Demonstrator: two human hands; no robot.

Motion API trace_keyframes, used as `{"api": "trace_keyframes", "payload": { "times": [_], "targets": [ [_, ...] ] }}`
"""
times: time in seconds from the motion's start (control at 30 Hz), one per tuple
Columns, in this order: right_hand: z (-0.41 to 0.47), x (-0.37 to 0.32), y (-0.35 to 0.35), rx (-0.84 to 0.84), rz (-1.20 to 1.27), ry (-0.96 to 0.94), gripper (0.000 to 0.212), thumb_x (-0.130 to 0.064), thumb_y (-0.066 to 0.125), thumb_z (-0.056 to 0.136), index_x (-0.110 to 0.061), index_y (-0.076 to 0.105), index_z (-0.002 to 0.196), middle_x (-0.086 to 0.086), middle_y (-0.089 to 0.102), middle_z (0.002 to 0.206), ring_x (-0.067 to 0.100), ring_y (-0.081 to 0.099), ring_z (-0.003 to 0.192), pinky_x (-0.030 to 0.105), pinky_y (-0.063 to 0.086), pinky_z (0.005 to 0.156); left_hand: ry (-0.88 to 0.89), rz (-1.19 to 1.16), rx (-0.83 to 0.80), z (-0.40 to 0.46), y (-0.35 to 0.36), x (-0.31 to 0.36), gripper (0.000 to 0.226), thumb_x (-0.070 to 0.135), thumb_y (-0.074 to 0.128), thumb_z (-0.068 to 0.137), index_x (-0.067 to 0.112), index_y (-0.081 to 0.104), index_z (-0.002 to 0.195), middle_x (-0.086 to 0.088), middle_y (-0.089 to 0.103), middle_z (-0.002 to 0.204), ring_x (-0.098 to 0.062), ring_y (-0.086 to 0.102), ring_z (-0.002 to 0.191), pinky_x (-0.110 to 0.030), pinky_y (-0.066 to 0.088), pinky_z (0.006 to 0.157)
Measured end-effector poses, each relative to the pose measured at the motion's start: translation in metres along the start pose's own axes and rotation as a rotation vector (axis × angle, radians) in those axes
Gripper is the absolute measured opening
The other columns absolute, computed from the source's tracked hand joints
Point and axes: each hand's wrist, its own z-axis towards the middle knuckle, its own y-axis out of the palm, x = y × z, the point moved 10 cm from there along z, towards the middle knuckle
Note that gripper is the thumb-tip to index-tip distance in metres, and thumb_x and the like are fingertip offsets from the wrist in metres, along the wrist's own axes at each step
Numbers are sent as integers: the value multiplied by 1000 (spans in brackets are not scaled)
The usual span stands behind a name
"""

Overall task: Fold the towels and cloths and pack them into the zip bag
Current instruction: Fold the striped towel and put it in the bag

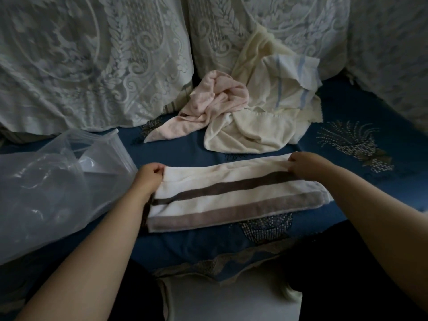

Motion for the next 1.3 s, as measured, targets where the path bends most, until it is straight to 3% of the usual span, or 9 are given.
{"api": "trace_keyframes", "payload": {
  "times": [0.13,0.3,0.4,0.53,0.7,0.83,0.93,1.14,1.3],
  "targets": [
    [-2,2,0,-5,48,30,37,-38,49,90,-17,56,119,4,58,111,23,54,96,35,45,82,-32,166,-99,6,-17,14,21,15,33,99,14,53,97,-10,58,111,-25,51,95,-35,41,82],
    [-5,17,-6,42,217,158,54,-34,59,81,-10,48,128,13,56,120,28,55,102,36,45,84,239,738,256,-17,-24,60,33,36,39,98,12,49,118,-18,49,125,-35,45,112,-44,39,89],
    [-11,32,-1,-11,282,294,61,-30,62,79,-3,45,132,18,56,116,28,54,96,33,42,79,252,811,-89,-26,35,41,57,62,28,92,18,52,120,-11,54,129,-31,48,117,-43,39,94],
    [-14,37,-11,-9,315,214,27,-23,61,84,-1,57,100,14,56,97,24,50,84,29,38,74,63,890,-310,-24,37,-3,62,61,47,87,19,45,133,-8,48,139,-29,51,119,-36,43,96],
    [-20,40,-57,289,456,60,29,-24,65,85,-10,48,66,8,50,70,23,46,66,30,31,52,32,640,-217,-6,-4,19,28,34,58,91,9,61,103,-13,62,100,-29,57,87,-31,41,68],
    [-20,42,-60,451,542,146,30,-34,55,91,-8,53,106,13,59,104,34,55,101,35,42,72,-63,430,-17,-11,-9,17,26,17,49,92,15,46,117,-15,56,115,-34,55,100,-37,43,77],
    [-28,18,-51,433,363,117,59,-45,51,90,-17,33,139,14,40,142,34,39,128,47,37,102,-101,332,-46,-32,21,-3,54,21,50,90,18,28,139,-16,45,136,-37,50,116,-41,44,90],
    [-76,-126,26,194,25,-521,61,-48,40,94,-34,17,148,-6,15,158,19,13,145,46,13,118,-273,199,92,-66,26,-40,89,41,62,85,9,9,149,-22,30,148,-40,35,132,-47,35,105],
    [-81,-147,85,15,-222,-541,69,-53,36,91,-32,5,150,-3,-2,160,22,-7,147,49,-1,118,-254,-389,217,-73,-3,-19,70,8,57,83,18,28,146,-9,40,146,-30,47,125,-43,42,103]
  ]
}}
